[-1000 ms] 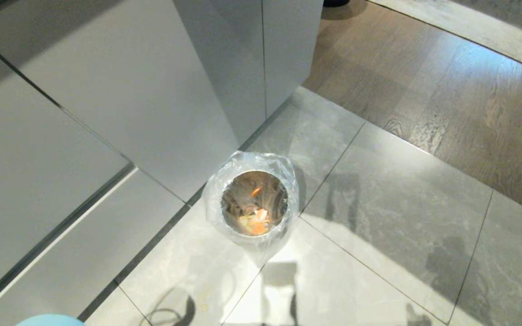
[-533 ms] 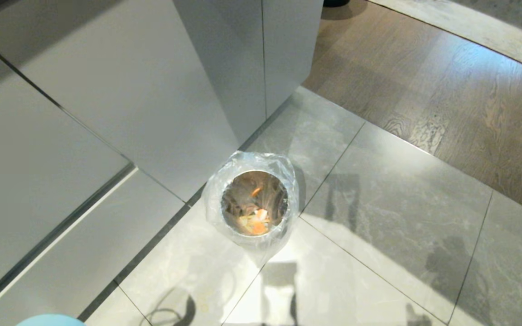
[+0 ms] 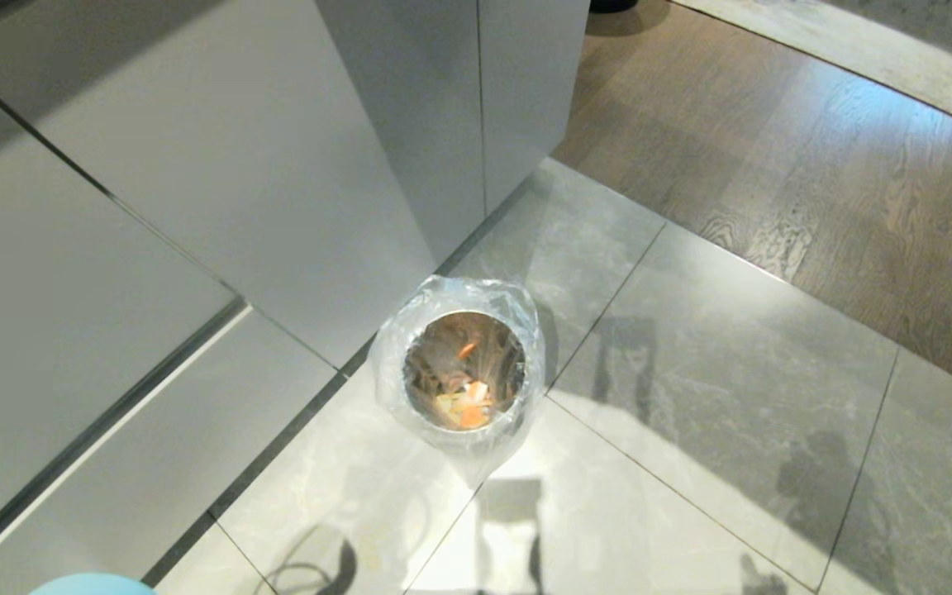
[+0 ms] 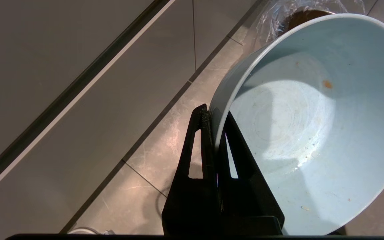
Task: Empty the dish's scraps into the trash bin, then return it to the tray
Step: Put the bowl back to the table
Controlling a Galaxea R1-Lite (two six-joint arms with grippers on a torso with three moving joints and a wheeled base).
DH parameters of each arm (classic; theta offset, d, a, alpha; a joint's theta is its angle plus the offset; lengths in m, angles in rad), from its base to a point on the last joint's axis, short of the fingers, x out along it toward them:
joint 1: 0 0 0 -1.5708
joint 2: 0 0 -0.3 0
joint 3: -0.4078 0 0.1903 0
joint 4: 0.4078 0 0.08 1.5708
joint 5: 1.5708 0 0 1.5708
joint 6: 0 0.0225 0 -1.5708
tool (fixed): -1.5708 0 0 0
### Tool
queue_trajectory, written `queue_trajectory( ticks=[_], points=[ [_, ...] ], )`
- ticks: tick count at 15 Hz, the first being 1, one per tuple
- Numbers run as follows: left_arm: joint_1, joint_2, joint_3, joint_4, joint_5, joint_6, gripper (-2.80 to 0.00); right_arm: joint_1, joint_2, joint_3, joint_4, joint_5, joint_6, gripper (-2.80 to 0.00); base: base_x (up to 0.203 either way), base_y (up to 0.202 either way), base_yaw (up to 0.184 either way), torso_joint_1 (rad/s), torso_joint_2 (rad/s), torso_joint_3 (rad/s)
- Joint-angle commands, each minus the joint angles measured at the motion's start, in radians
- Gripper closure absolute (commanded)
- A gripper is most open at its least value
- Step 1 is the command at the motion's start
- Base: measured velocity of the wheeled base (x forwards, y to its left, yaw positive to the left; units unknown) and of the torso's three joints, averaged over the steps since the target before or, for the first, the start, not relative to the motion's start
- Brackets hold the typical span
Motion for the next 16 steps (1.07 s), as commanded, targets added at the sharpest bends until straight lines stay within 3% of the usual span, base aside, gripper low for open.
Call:
queue_trajectory(
  ticks=[1,16],
  points=[
    [0.0,-0.001,0.0,0.0,0.0,-0.001,0.0,0.0,0.001,0.0,-0.001,0.0,0.001,0.0,0.0,0.0,0.0,0.0,0.0,0.0],
    [0.0,-0.001,0.0,0.0,0.001,-0.001,0.0,0.0,0.001,0.0,-0.001,0.0,0.001,0.0,0.0,0.0,0.0,0.0,0.0,0.0]
  ],
)
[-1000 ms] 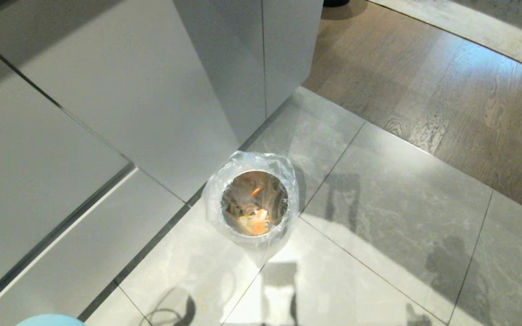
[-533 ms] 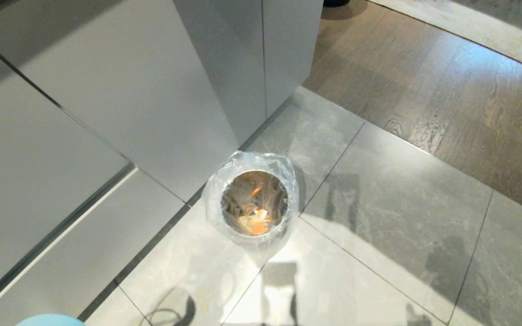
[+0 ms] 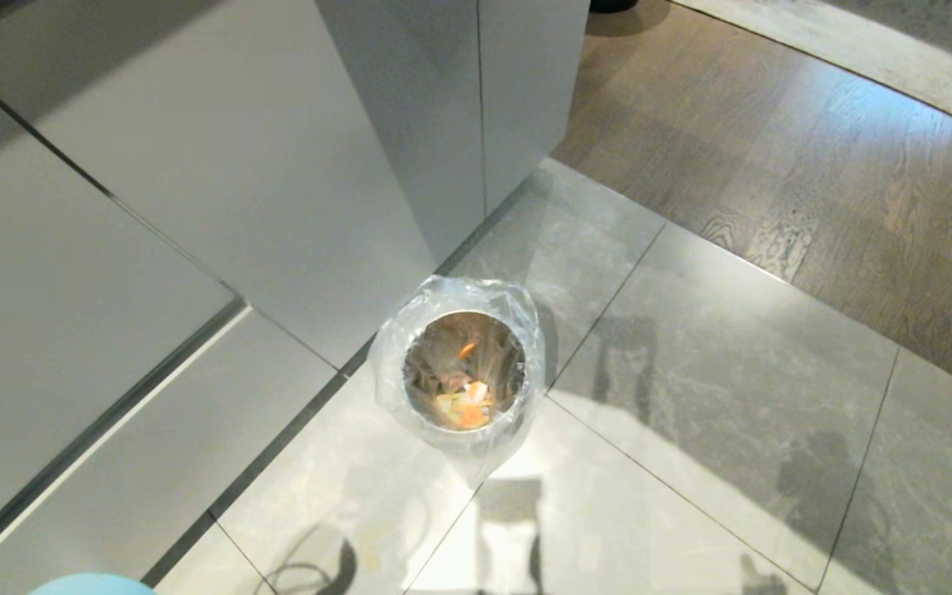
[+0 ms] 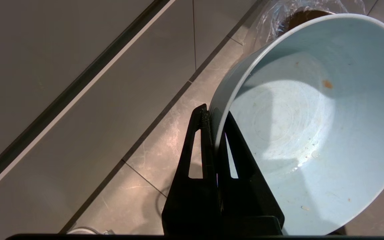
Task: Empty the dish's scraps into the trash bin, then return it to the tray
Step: Put the bowl back to the table
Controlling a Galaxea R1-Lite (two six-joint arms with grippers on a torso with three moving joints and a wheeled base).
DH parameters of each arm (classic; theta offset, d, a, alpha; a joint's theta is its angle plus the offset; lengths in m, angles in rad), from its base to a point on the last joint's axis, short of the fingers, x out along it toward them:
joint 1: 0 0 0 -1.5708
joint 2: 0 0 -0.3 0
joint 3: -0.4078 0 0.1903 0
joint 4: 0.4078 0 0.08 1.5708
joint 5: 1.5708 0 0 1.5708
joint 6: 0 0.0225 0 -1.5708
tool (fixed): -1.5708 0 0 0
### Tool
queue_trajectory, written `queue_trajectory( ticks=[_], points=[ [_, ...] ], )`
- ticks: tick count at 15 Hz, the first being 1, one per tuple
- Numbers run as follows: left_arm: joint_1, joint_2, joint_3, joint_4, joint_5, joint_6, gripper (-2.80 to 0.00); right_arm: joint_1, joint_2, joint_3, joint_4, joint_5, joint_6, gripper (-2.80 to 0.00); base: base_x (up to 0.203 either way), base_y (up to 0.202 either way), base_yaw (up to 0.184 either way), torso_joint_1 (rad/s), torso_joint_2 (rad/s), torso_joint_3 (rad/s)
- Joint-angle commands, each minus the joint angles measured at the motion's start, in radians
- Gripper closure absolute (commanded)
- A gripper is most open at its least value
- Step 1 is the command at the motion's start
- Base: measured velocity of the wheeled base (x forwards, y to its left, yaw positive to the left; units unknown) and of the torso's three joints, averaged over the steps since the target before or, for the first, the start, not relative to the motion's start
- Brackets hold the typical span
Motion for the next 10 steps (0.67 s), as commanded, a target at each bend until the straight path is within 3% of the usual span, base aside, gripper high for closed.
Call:
queue_trajectory(
  ticks=[1,10],
  points=[
    [0.0,0.0,0.0,0.0,-0.001,0.0,0.0,0.0,0.001,0.0,0.0,0.0,0.001,0.0,0.0,0.0,0.0,0.0,0.0,0.0],
    [0.0,0.0,0.0,0.0,0.001,0.0,0.0,0.0,0.0,0.0,0.0,0.0,0.001,0.0,0.0,0.0,0.0,0.0,0.0,0.0]
  ],
)
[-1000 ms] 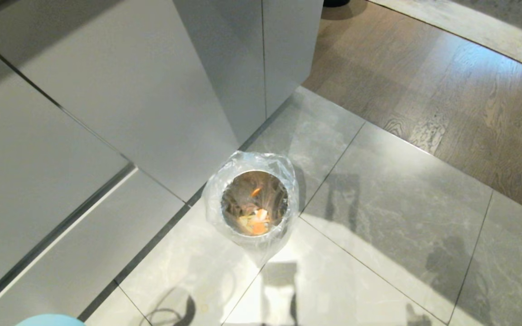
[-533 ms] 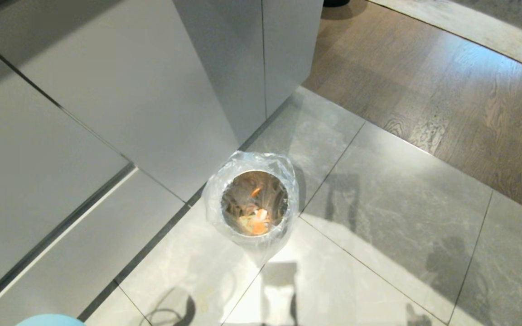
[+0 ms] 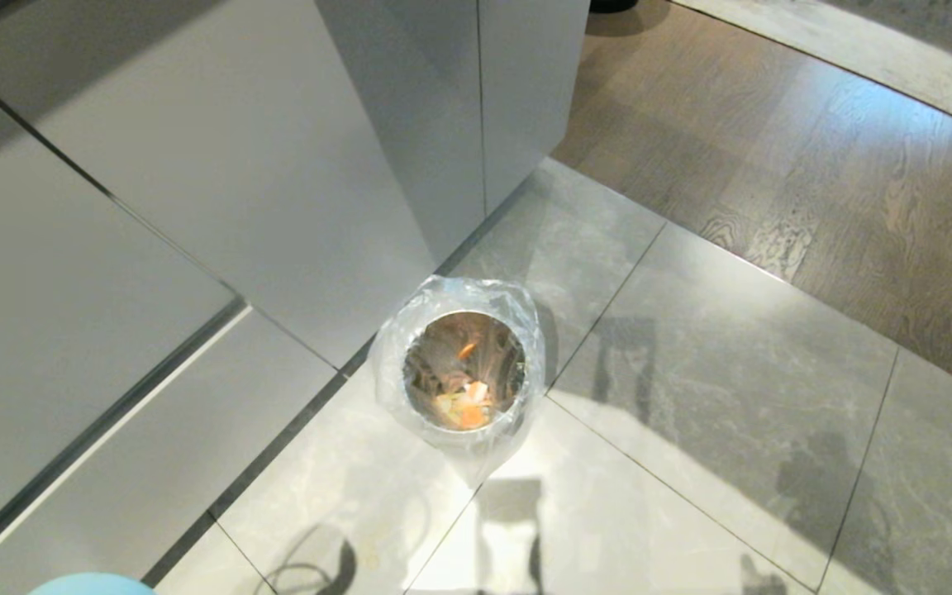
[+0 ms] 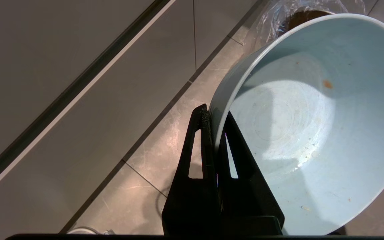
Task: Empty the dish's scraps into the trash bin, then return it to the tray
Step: Put the bowl back to the table
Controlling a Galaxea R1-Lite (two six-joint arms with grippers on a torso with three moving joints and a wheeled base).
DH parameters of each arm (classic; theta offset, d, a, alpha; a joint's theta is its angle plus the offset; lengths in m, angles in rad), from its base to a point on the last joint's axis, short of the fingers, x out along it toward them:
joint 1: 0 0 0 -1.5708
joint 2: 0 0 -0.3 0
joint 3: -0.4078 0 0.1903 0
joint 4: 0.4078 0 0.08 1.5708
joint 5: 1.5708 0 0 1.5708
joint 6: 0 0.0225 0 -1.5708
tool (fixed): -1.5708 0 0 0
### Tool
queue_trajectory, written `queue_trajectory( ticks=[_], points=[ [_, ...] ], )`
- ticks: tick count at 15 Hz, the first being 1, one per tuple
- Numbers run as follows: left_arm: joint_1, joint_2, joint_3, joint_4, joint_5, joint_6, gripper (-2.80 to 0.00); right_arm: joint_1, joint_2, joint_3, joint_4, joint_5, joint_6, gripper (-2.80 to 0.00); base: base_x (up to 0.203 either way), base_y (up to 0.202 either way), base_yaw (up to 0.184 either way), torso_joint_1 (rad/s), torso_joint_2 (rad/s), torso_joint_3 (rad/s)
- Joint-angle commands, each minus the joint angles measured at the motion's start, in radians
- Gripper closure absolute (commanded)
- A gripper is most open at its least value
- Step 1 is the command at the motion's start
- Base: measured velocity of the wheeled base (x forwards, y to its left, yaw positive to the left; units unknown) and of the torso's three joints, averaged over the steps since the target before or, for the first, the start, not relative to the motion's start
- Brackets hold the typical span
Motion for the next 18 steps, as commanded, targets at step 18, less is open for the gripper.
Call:
queue_trajectory(
  ticks=[18],
  points=[
    [0.0,0.001,0.0,0.0,0.002,0.003,0.0,0.0,0.0,0.0,0.0,0.0,0.001,0.0,0.0,0.0,0.0,0.003,0.0,0.128]
  ],
)
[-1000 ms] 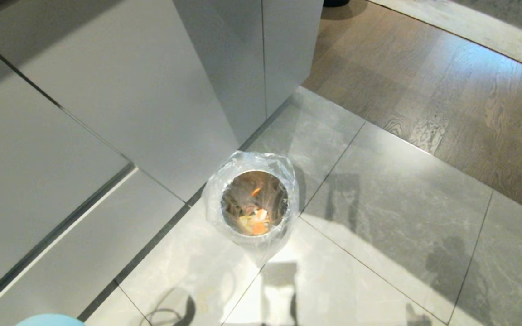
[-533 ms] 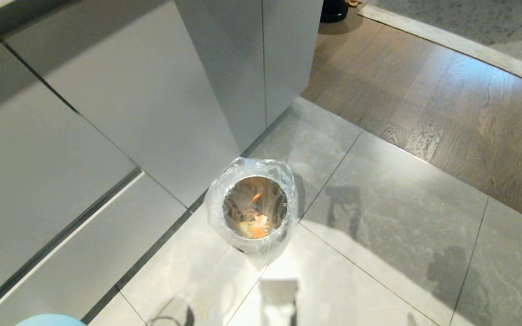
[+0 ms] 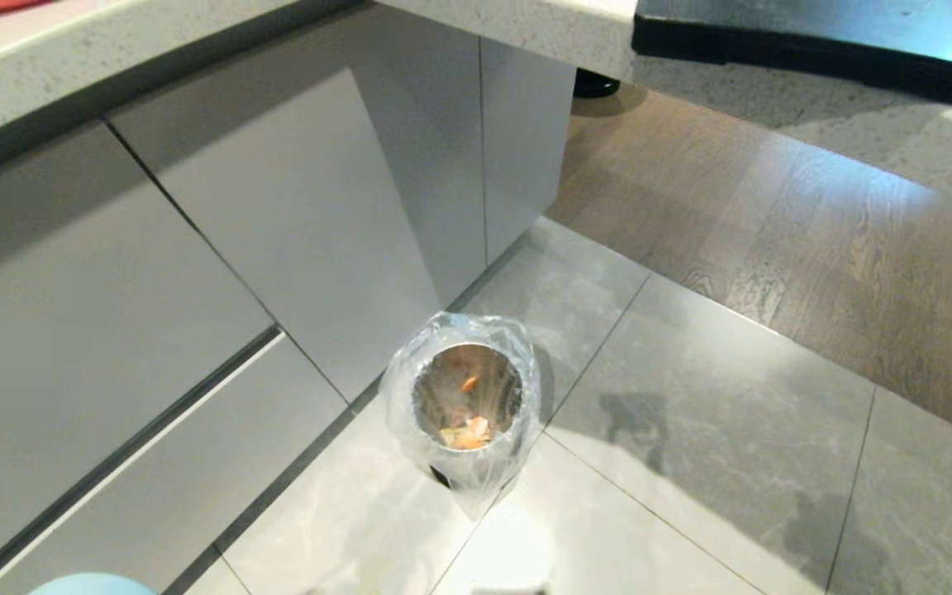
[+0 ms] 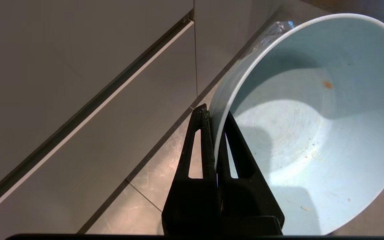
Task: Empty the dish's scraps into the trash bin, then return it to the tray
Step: Put the bowl back to the table
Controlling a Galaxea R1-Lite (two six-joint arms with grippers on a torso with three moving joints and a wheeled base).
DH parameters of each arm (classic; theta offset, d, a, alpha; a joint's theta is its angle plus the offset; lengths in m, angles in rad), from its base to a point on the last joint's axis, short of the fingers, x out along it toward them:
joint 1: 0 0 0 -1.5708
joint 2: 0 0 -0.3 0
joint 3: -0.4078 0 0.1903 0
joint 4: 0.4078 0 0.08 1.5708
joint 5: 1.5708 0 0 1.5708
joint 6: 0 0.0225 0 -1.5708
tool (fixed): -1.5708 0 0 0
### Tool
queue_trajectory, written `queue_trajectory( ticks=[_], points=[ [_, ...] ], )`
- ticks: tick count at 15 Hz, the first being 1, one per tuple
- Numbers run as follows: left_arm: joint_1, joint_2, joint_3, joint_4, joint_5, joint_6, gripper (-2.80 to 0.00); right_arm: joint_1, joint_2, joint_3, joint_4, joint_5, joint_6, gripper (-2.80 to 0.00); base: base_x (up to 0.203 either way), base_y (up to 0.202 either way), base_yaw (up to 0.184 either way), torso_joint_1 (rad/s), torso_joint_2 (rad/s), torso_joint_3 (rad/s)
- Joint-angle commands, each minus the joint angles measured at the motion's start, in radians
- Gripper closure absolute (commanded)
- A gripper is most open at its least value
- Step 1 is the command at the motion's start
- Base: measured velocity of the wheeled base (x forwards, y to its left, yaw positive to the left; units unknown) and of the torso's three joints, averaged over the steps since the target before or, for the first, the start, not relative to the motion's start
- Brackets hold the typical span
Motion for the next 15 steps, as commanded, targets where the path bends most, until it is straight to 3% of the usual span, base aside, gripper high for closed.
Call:
queue_trajectory(
  ticks=[1,15],
  points=[
    [0.0,0.001,0.0,-0.001,0.0,0.0,0.0,0.0,0.0,0.0,-0.001,0.0,0.001,0.0,0.0,0.0,0.0,0.004,0.0,0.203],
    [0.0,0.001,0.0,-0.001,0.001,0.0,0.0,0.0,0.0,0.0,-0.001,0.0,0.001,0.0,0.0,0.0,0.0,0.003,0.0,0.2]
  ],
)
